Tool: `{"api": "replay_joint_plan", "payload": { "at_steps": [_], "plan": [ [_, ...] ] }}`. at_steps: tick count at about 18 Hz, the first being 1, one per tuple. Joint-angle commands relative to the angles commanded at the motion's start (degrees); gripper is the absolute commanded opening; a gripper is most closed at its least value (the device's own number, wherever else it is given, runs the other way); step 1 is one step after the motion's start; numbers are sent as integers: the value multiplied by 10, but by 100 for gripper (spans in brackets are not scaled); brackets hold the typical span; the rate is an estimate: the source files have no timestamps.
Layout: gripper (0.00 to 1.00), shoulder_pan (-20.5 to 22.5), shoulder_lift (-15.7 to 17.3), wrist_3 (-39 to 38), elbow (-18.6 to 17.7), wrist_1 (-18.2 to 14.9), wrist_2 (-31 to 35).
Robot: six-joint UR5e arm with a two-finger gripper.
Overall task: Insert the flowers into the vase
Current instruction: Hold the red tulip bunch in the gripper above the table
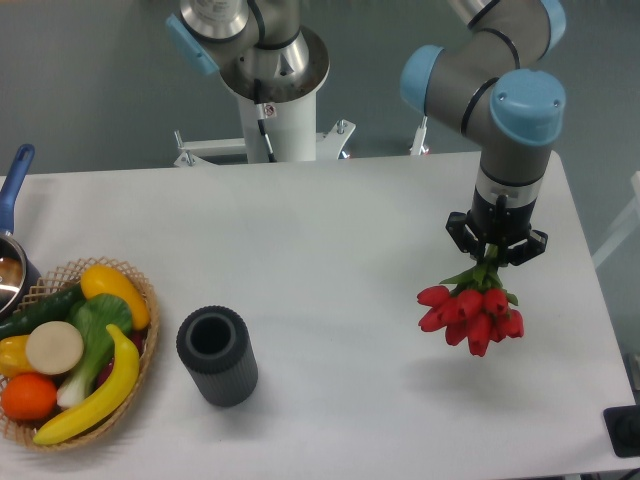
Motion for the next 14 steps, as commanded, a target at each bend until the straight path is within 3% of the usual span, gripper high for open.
{"api": "replay_joint_plan", "payload": {
  "at_steps": [6,9,14],
  "plan": [
    [0,1,2,-5,3,4,-12],
    [0,0,4,-29,19,8,-55],
    [0,-5,21,-75,31,38,-238]
  ]
}}
